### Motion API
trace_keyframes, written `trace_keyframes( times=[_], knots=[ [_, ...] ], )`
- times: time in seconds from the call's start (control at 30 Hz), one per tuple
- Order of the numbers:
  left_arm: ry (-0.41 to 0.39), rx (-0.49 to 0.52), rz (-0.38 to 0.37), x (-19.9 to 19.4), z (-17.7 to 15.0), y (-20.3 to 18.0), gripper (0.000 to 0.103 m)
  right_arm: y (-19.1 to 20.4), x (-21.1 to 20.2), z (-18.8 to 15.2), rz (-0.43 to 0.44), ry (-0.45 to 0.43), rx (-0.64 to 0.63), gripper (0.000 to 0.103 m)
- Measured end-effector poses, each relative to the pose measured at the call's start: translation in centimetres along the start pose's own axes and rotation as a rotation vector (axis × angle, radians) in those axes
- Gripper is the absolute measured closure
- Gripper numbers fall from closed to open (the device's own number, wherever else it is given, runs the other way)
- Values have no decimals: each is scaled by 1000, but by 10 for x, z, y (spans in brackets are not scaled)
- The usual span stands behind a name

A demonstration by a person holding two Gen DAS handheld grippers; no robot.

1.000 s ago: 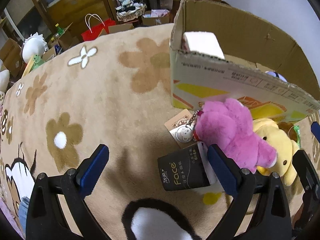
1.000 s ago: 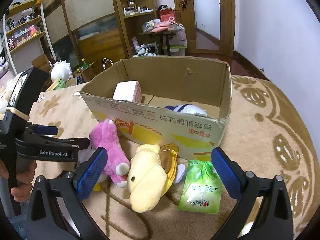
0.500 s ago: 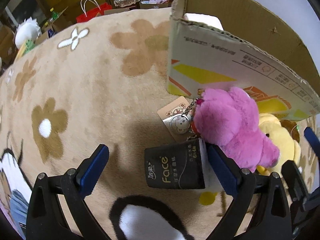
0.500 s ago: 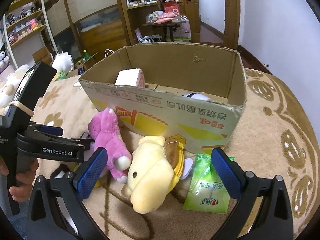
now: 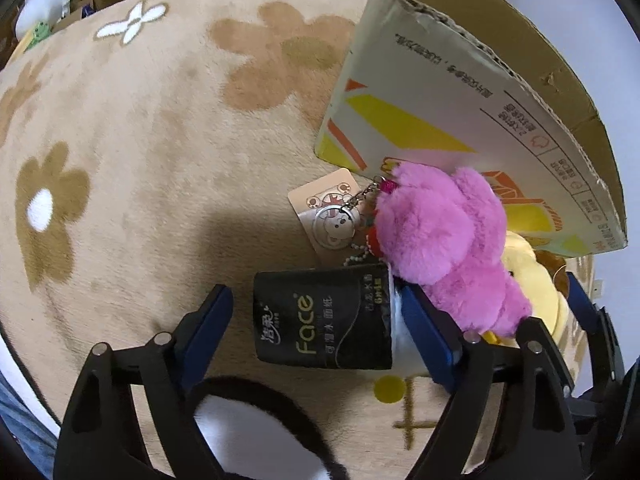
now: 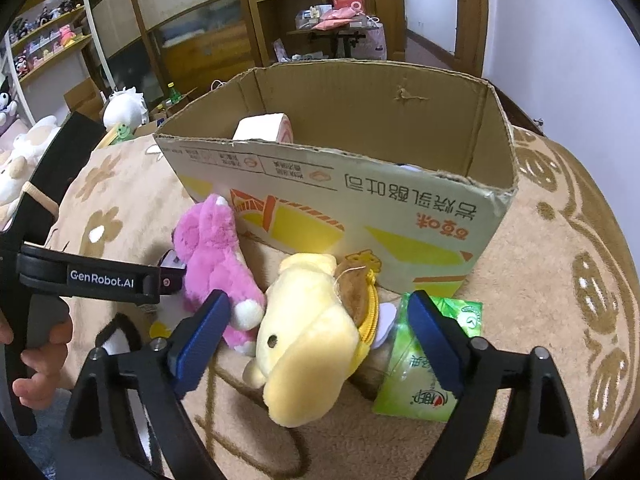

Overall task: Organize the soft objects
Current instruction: 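Grasp the black Face tissue pack with left tool while right tool grasps yellow dog plush, then lift the tissue pack and yellow dog plush and carry them over the box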

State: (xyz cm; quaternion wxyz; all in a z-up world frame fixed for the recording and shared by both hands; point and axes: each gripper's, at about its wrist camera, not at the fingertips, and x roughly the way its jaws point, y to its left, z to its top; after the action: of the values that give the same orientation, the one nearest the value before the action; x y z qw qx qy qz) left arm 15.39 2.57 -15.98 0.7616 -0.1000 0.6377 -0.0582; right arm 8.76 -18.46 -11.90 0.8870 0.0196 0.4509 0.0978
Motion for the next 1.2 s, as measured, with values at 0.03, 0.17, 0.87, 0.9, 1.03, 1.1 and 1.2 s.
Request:
trace_keyframes(
  times=[0.03,0.17,0.87,0.9,1.03,1.1,1.2],
  knots=[
    [-1,-1,-12,0,0,1,24,0,0,0,2,1,-1,14],
    [-6,4,-41,0,-3,1,35,1,2,0,18,12,1,19],
    [-115,97,62,-24,-11,-22,42,-7,-8,1,39,25,46,65],
    [-120,98,67,-26,-11,-22,42,-6,-8,1,39,24,44,65],
    [-152,93,82,-40,-16,-23,42,-5,-6,0,44,30,37,62],
    [-169,94,95,-42,-16,-21,42,-6,-2,-2,59,45,53,59],
    [-197,105,117,-48,-20,-25,42,-8,3,-2,79,58,71,59]
  ],
)
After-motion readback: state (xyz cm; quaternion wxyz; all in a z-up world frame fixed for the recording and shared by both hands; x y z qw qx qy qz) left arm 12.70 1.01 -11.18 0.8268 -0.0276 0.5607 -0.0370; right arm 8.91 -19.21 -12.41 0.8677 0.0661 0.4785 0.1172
